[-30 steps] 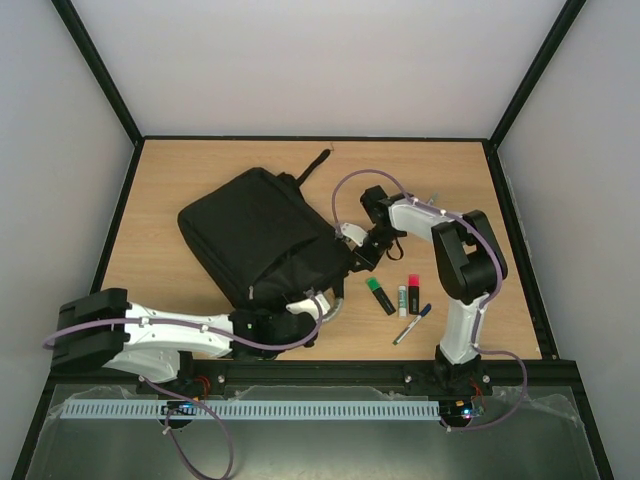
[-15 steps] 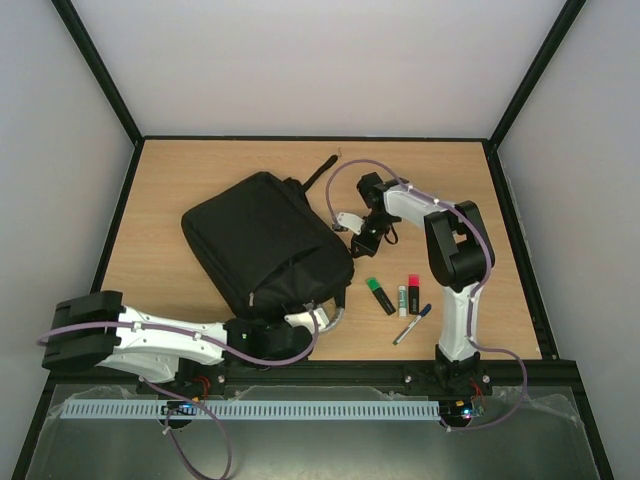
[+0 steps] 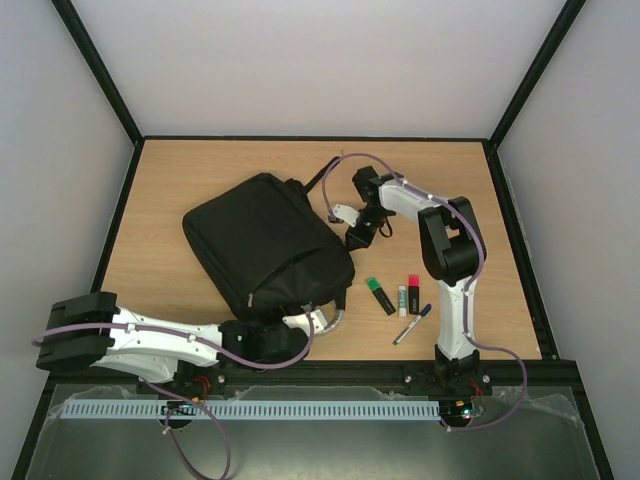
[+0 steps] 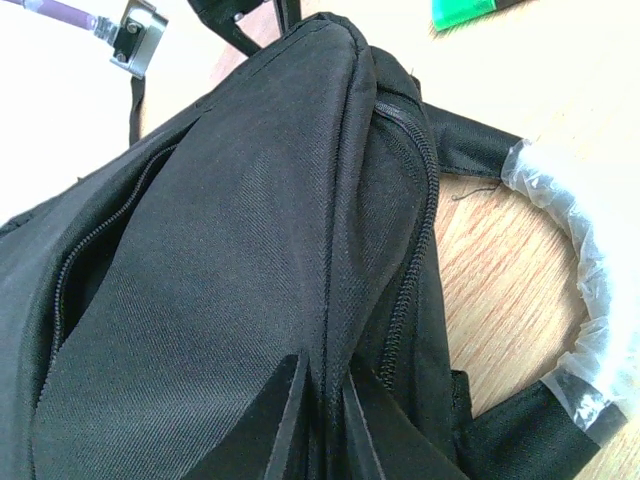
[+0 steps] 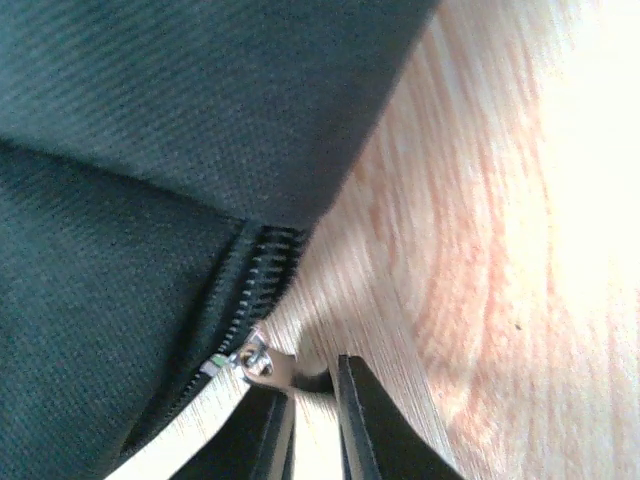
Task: Pack the student bag
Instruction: Zip the student bag at the center of the board.
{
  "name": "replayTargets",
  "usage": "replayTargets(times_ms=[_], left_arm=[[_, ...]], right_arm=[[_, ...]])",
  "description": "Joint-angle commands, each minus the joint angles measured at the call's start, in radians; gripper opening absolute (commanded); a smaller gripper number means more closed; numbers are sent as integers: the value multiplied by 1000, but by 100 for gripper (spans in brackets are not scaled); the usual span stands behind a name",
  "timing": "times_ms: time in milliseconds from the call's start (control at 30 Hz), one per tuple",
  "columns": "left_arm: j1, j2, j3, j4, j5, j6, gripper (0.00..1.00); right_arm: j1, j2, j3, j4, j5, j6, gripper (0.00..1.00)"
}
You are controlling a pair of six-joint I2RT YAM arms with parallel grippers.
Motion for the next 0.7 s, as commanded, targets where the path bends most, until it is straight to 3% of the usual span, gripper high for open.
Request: replayTargets(times_ms=[0, 67, 167, 367, 467, 600, 667], left_arm=[[-2, -1, 26, 13, -49, -30, 17], [7, -13, 33, 15, -53, -30, 24], [13, -42, 41, 15, -71, -32, 43], [20, -103, 108, -74, -102, -67, 65], [39, -134, 148, -114, -167, -92, 76], [134, -187, 196, -141, -179, -133, 95], [225, -214, 234, -167, -89, -162, 99]], right_arm=[[-18, -67, 2, -5, 4, 32, 19], [-26, -116, -23, 13, 15, 43, 30], [-39, -194, -60, 45, 54, 57, 39], [-118, -321, -70, 31, 30, 147, 52], [-144, -423, -98, 40, 0, 227, 54], [-144, -594, -192, 127, 35, 353, 57], [-144, -673, -245, 178, 78, 433, 67]])
